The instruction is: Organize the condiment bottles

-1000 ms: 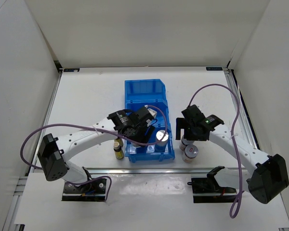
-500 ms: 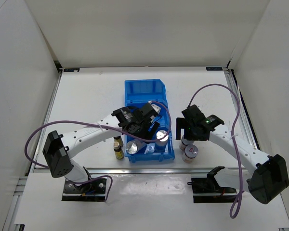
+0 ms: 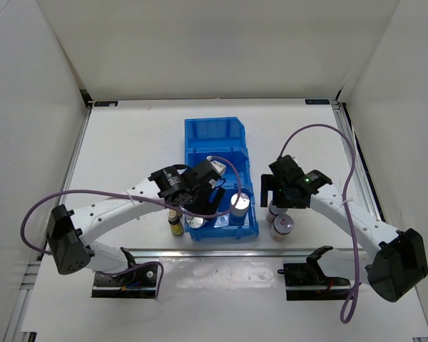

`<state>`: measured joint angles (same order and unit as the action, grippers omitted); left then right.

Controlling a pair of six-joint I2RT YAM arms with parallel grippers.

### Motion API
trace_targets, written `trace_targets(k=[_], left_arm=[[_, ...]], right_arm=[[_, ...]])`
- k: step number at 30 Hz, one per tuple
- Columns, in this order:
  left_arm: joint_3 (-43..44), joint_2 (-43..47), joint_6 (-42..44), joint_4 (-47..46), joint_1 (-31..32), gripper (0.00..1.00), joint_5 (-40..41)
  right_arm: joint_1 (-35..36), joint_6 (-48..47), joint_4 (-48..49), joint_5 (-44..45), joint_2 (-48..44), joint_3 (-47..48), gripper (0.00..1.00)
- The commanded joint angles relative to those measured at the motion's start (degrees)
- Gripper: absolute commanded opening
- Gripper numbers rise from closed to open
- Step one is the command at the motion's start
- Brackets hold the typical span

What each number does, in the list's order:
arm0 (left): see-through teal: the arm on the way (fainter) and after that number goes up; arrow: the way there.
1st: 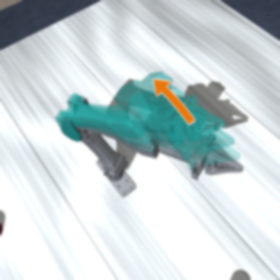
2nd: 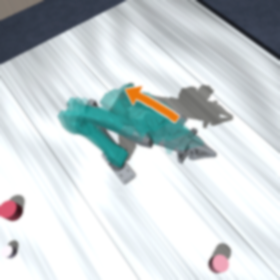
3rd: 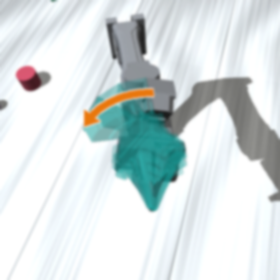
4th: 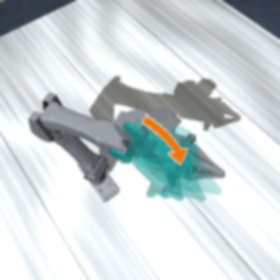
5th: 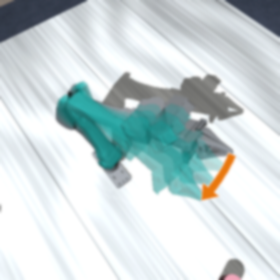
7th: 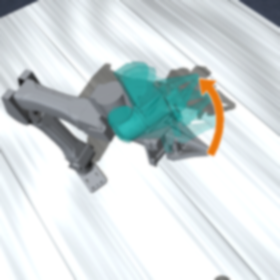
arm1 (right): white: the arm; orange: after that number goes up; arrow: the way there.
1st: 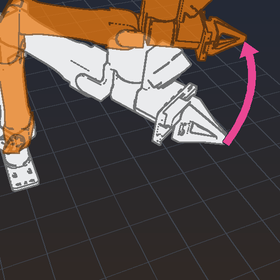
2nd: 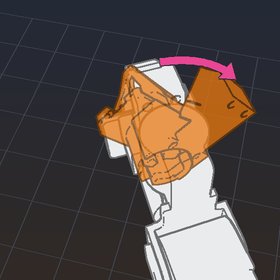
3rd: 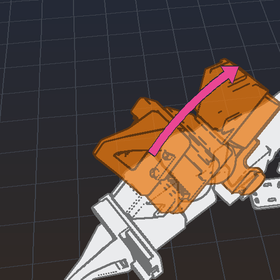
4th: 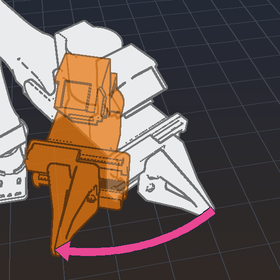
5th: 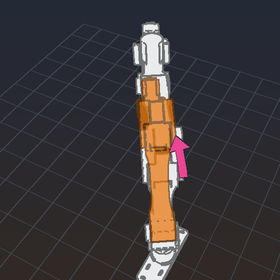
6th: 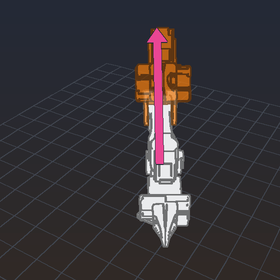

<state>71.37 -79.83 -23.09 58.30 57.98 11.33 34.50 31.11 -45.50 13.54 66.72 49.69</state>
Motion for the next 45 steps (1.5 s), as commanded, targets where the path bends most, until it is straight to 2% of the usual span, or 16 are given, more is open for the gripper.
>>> trace_targets(k=[1, 13, 15, 20, 25, 30, 36, 40, 45], left_arm=[[-2.1, 3.2, -2.1, 0.1, 0.3, 0.94, -2.4], [-4.4, 2.1, -2.7, 0.1, 0.3, 0.94, -3.1], [-4.4, 1.6, -2.7, 0.1, 0.3, 0.91, -3.1], [-4.4, 1.6, -2.7, 0.1, 0.3, 0.76, -3.7], [-4.4, 1.6, -2.7, 0.1, 0.3, 0.69, -3.7], [-3.3, 2.1, -2.7, 0.1, 0.3, 0.49, -4.2], [-1.9, 3.3, -2.7, 0.1, 0.3, 0.31, -4.2], [-0.1, 3.3, -2.7, 1.4, 0.3, 0.24, -4.2], [4.6, 3.3, -1.5, 3.5, 0.3, 0.20, -2.9]], right_arm=[[-0.2, -0.1, -0.5, 0.9, -0.5, -0.5, 1.00], [-0.2, -0.6, -0.5, 0.9, -0.5, 0.1, 1.00], [-0.2, -0.6, -0.5, 0.9, -0.5, 0.1, 1.00], [-0.2, -0.6, -0.5, 0.9, -0.5, 0.1, 1.00], [-0.2, -0.6, -0.5, 0.9, 0.0, 0.6, 1.00], [-0.2, -0.6, -0.5, 0.9, 0.0, 0.6, 1.00], [-0.2, -0.6, -0.5, 0.9, -0.5, 0.6, 1.00], [-0.2, -0.6, -0.5, 0.9, -0.5, 0.1, 1.00], [-0.2, -0.6, -0.5, 0.9, -0.5, 0.1, 1.00]])
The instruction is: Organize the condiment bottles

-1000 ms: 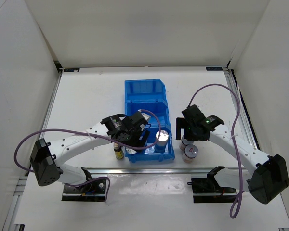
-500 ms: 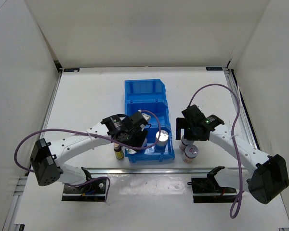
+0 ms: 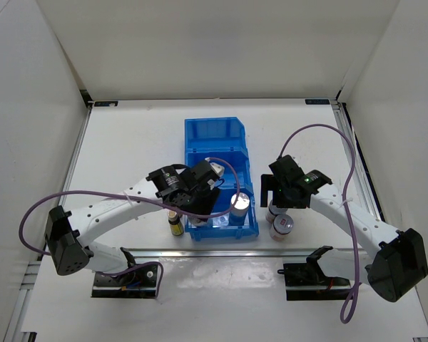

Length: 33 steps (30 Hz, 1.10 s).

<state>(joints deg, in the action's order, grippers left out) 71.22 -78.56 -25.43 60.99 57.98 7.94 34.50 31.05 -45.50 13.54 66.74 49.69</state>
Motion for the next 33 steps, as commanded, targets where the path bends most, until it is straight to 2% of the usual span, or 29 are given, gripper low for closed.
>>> trace_targets(k=[1, 13, 20, 23, 25, 26, 27, 28, 33], left_arm=[[4.7, 2.0, 0.8, 0.8, 0.3, 0.20, 0.5], [6.0, -1.7, 2.0, 0.8, 0.3, 0.19, 3.1], [6.0, -3.5, 2.0, 0.8, 0.3, 0.30, 5.3], [6.0, -4.6, 2.0, 0.3, 0.3, 0.39, 5.3], [6.0, -4.6, 2.0, 0.3, 0.3, 0.52, 5.3], [6.0, -4.6, 2.0, 0.3, 0.3, 0.60, 5.8], [6.0, -4.6, 2.0, 0.3, 0.3, 0.80, 5.9], [6.0, -4.6, 2.0, 0.3, 0.3, 0.86, 6.4], [6.6, -4.1, 2.0, 0.3, 0.3, 0.94, 7.8]], right_arm=[[-0.2, -0.5, -0.5, 0.9, -0.6, 0.1, 1.00], [-0.2, -0.5, -0.5, 0.9, -0.6, 0.1, 1.00], [-0.2, -0.5, -0.5, 0.9, -1.1, 0.1, 1.00], [-0.2, -0.5, -1.0, 0.9, -1.1, 0.1, 1.00], [-0.2, -0.5, -1.0, 0.9, -1.1, 0.1, 1.00], [-0.2, -0.5, -1.0, 0.9, -1.1, 0.1, 1.00], [-0.2, -0.5, -1.0, 1.4, -1.1, 0.1, 1.00], [-0.2, -0.5, -1.0, 1.4, -1.1, 0.1, 1.00], [-0.2, 0.0, -1.0, 1.4, -0.6, 0.1, 1.00]])
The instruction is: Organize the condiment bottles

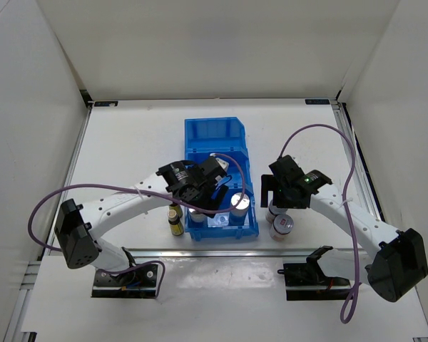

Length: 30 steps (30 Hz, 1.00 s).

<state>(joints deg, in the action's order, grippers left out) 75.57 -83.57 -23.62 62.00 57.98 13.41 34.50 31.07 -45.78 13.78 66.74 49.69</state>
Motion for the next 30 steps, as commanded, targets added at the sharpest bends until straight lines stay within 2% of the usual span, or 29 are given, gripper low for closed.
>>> trace_targets(k=[1, 8, 14, 19, 23, 24, 26, 27, 30], left_arm=[[2.8, 1.5, -0.4, -0.7, 0.3, 0.99, 3.0], [6.1, 8.1, -0.9, -0.7, 0.3, 0.99, 9.3], [6.1, 14.7, -1.4, -1.3, 0.3, 0.99, 21.1], [0.0, 21.1, -0.3, -3.2, -5.8, 0.99, 25.3], [-8.2, 28.5, 0.4, -8.3, -12.7, 0.99, 26.1], [-10.2, 30.1, 0.4, -11.6, -15.1, 0.99, 26.1], [-15.4, 34.0, 1.9, -14.3, -17.6, 0.99, 23.2], [-16.8, 34.7, 1.9, -15.2, -18.9, 0.99, 22.5], [-21.1, 35.3, 1.9, -16.6, -22.5, 0.99, 21.7]], right_arm=[[-0.2, 0.0, -0.7, 1.2, 0.0, 0.1, 1.00], [-0.2, 0.5, -0.7, 1.2, 1.6, 0.1, 1.00], [-0.2, 1.7, -0.7, 0.6, 2.9, 0.1, 1.00], [-0.2, 2.8, -1.2, 2.7, 3.9, 0.1, 0.98], [-0.2, 2.8, -1.9, 4.1, 3.9, 0.6, 0.91], [-0.2, 2.8, -1.9, 4.8, 3.9, 1.2, 0.86], [-0.7, 2.8, -2.4, 4.8, 4.5, 1.8, 0.84], [-0.8, 2.2, -2.4, 5.3, 5.1, 2.5, 0.77], [-0.8, 1.6, -2.9, 5.3, 6.2, 3.7, 0.66]])
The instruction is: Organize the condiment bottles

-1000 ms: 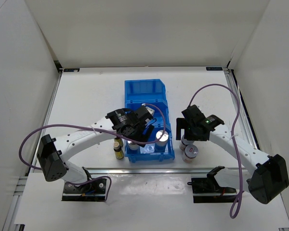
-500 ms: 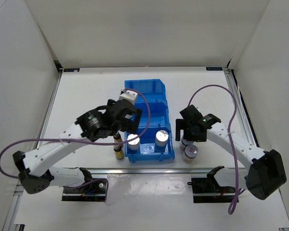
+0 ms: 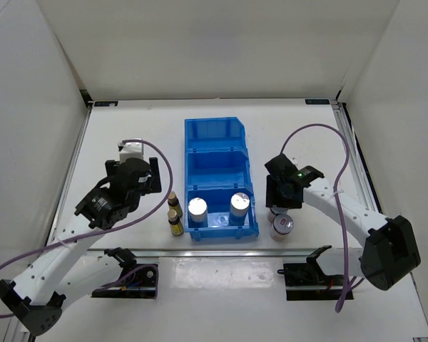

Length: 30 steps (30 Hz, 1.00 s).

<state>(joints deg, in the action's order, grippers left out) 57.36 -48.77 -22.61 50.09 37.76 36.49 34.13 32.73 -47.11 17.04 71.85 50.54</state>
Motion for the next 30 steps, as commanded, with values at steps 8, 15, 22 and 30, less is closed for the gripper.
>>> trace_targets(k=[8, 15, 22, 30], left_arm=[[-2.9, -3.3, 0.9, -6.1, -6.1, 0.99, 0.0], [-2.9, -3.3, -0.9, -7.2, -9.5, 0.99, -6.1], [-2.9, -4.0, -0.9, -7.2, -10.1, 0.99, -7.1], [-2.3, -5.1, -0.3, -7.2, -10.1, 0.99, -7.7]], right_arm=[[-1.0, -2.8, -4.6, 5.9, 1.9, 7.3, 0.10], [-1.0, -6.8, -7.1, 12.5, 0.6, 19.7, 0.00], [-1.0, -12.1, -4.7, 4.2, 8.7, 35.5, 0.00], [3.0, -13.9, -1.1, -2.2, 19.0, 43.7, 0.00]])
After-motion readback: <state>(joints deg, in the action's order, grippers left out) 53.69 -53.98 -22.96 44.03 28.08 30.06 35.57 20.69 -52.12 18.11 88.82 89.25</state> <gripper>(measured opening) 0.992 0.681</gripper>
